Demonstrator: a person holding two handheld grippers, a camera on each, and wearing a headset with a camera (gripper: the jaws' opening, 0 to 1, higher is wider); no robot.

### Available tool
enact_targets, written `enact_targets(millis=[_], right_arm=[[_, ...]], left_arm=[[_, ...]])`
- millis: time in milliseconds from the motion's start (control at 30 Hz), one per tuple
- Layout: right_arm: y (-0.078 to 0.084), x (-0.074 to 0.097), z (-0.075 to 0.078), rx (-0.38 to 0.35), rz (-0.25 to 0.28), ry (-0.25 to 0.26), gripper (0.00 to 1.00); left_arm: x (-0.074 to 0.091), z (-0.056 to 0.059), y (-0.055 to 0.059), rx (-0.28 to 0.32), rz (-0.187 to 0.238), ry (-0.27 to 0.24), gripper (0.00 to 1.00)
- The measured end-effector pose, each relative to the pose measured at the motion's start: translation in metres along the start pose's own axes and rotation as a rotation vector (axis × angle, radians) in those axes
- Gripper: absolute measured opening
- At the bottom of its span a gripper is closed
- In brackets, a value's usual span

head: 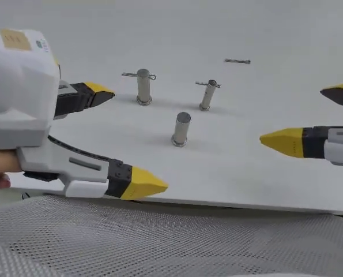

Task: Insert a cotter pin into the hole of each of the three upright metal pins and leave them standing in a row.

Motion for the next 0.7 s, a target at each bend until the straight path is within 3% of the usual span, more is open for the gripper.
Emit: enact_targets(millis=[333, 433, 500, 633, 700], right_arm=[[-0.025, 0.004, 0.042, 0.095, -0.058, 0.038, 0.73], [-0.036, 0.000, 0.057, 0.183, -0.106, 0.051, 0.70], [-0.042, -0.004, 0.064, 0.235, -0.136, 0.055, 0.68], [-0.054, -0.014, 0.071, 0.268, -0.157, 0.024, 0.61], [-0.059, -0.020, 0.072, 0.340, -0.162, 0.005, 0.55]], left_arm=[[-0.001, 0.000, -0.003, -0.003, 0.020, -0.020, 0.99], [-0.001, 0.000, -0.004, 0.014, 0.019, -0.022, 0.99], [-0.001, 0.002, -0.005, 0.064, 0.027, -0.004, 0.99], [-0.001, 0.002, -0.006, 0.037, 0.018, -0.018, 0.99], [-0.001, 0.002, -0.006, 0.036, 0.009, -0.021, 0.99]])
Point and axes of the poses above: the centre of the closed fingertips' face, and the gripper's own axes: x roughly backward along the fingers, z roughly to its right, y roughly out of its underside, the point moved 4 cm from there along x, roughly backward along the fingers, and after that the axes turned 10 degrees about -z, right-handed, at the moved point
